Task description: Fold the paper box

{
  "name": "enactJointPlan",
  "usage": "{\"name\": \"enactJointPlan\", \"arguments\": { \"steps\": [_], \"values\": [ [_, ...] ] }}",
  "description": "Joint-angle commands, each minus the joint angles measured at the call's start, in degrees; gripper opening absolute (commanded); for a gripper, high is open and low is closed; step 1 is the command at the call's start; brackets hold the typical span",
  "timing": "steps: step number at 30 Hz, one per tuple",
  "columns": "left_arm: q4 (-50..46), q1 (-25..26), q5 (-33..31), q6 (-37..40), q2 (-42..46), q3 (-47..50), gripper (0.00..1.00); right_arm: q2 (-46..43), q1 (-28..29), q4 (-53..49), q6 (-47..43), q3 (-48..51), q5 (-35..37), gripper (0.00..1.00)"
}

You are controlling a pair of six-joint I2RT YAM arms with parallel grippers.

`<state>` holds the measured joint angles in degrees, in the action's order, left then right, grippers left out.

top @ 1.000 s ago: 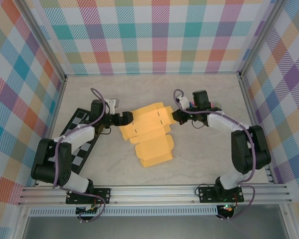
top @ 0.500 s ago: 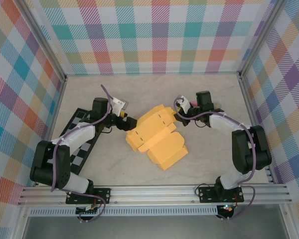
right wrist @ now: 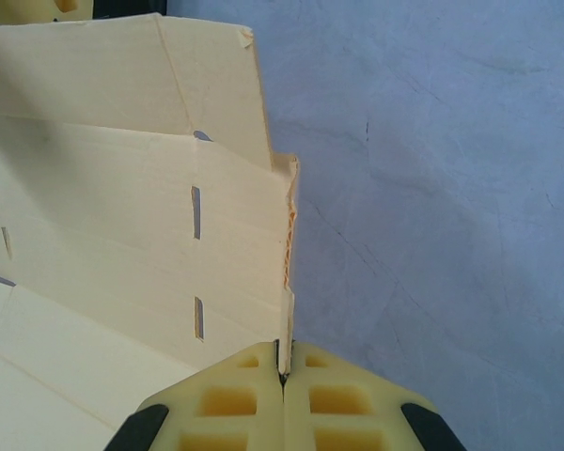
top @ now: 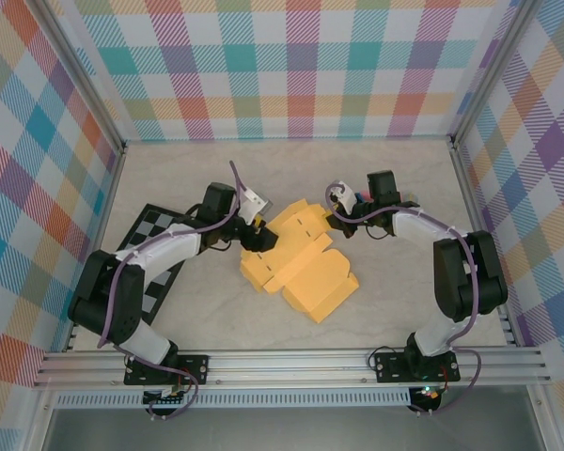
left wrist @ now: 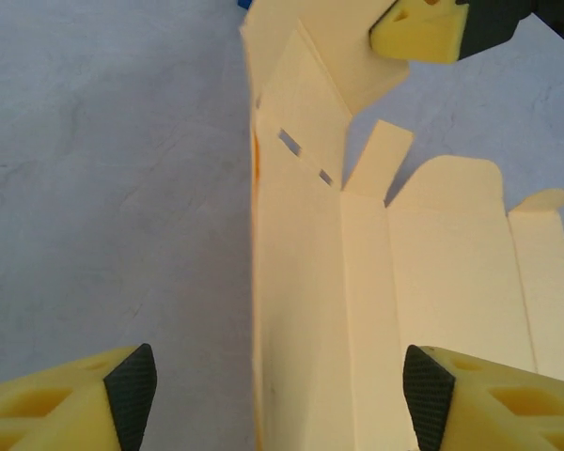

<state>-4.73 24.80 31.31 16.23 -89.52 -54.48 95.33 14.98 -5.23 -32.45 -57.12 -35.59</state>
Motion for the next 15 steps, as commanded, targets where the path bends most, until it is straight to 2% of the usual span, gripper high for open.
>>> {"name": "enactJointPlan", "arguments": {
  "steps": [1, 3, 10, 13, 14, 15],
  "values": [
    [-2.1, 2.1, -1.4, 3.0, -2.7, -3.7, 0.7, -0.6, -0.1, 0.4, -1.3, -0.5, -3.8, 0.0],
    [-2.2, 2.6, -1.1, 3.5, -4.3, -4.9, 0.65, -0.5, -0.1, 0.2, -1.1, -0.7, -3.7, 0.0],
    [-8.7, 3.0, 3.0, 5.9, -8.9, -11.5, 0.22, -1.6, 0.0, -0.6, -1.1, -0.7, -1.6, 0.0],
    [-8.8, 3.3, 2.2, 7.1, -7.8, -11.4, 0.16, -1.7, 0.0, 0.2, 0.7, -0.5, -0.1, 0.0],
    [-8.7, 3.4, 1.5, 7.3, -7.2, -11.1, 0.14, -1.9, 0.0, 0.9, 2.2, -0.3, 0.7, 0.03],
    [-8.8, 3.5, 1.1, 7.8, -6.6, -11.1, 0.1, -2.2, 0.0, 1.8, 4.5, -0.1, 1.8, 0.18]
  ]
}}
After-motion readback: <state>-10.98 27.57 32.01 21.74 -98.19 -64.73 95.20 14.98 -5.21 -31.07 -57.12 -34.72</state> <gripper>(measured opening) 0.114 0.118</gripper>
